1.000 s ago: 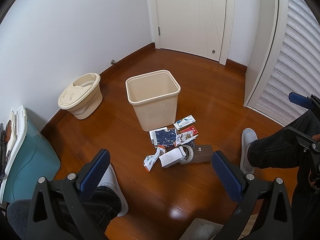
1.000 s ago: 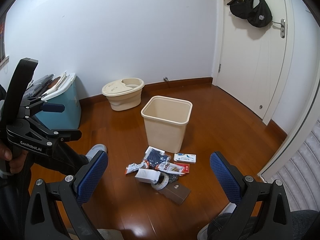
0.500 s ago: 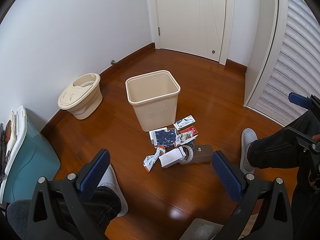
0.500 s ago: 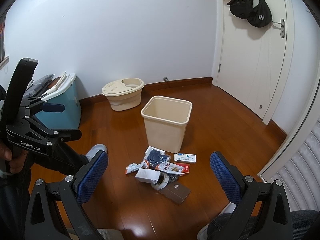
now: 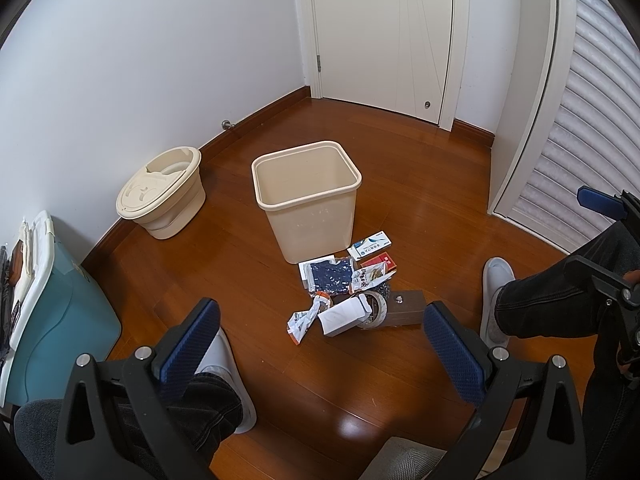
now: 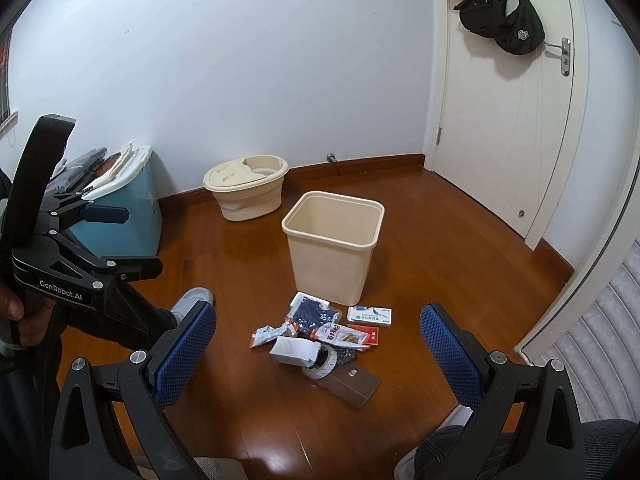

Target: Collect trash

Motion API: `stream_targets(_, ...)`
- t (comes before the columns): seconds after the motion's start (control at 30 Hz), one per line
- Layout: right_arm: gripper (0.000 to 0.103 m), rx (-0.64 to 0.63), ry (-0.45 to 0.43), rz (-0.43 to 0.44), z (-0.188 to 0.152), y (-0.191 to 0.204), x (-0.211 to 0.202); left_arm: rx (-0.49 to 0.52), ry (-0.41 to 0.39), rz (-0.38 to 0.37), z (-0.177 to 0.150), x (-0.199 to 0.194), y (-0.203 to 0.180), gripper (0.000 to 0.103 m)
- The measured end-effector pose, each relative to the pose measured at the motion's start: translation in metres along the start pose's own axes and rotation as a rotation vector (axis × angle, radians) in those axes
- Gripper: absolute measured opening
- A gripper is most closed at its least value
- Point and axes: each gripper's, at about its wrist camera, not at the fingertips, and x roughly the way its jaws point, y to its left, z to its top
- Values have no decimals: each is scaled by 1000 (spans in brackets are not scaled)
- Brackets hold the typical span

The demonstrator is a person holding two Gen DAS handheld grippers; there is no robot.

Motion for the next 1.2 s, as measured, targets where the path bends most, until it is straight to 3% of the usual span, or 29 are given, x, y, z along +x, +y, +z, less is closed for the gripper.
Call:
stream_targets(1.03,103,-8,0,5,1,2,0,8,14,6,1,5,3,103)
stream_targets(1.2,103,4,-6,-4,1,4,-1,-7,74,-11,2,23,3,103)
